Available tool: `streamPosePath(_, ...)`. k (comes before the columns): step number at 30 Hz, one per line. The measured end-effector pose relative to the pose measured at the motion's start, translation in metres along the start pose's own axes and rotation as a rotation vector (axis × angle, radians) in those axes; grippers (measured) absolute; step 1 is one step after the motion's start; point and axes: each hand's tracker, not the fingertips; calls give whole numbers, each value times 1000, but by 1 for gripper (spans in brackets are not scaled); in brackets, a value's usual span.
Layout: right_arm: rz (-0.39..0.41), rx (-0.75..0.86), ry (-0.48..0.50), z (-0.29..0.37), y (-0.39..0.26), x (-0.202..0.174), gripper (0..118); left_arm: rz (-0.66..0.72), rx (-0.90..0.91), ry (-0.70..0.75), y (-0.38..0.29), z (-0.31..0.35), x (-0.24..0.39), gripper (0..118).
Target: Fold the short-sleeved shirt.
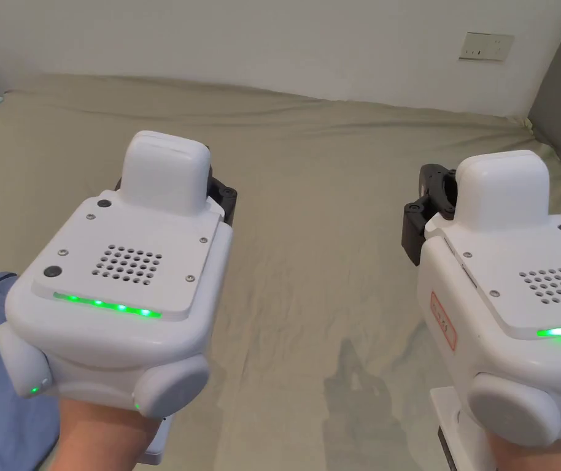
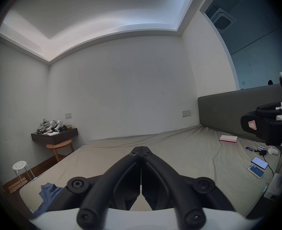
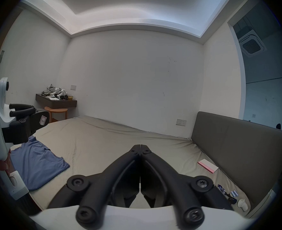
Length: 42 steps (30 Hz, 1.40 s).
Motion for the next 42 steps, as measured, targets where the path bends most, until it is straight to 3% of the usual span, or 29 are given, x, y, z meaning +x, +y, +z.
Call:
streamPosePath(8, -2, 11, 97, -11, 7, -30, 1, -29, -8, 117, -2, 19, -33, 0)
streamPosePath(32, 33, 74, 602, -7, 26, -198, 1, -50, -124, 615, -20, 134, -168, 0)
streamPosePath(39, 85, 66, 622, -3, 20, -209, 1, -45, -162, 628, -30, 135, -183, 0)
streamPosePath(42, 89, 46, 608, -5, 17, -208, 1, -15, -256, 604, -39, 124, -191, 0)
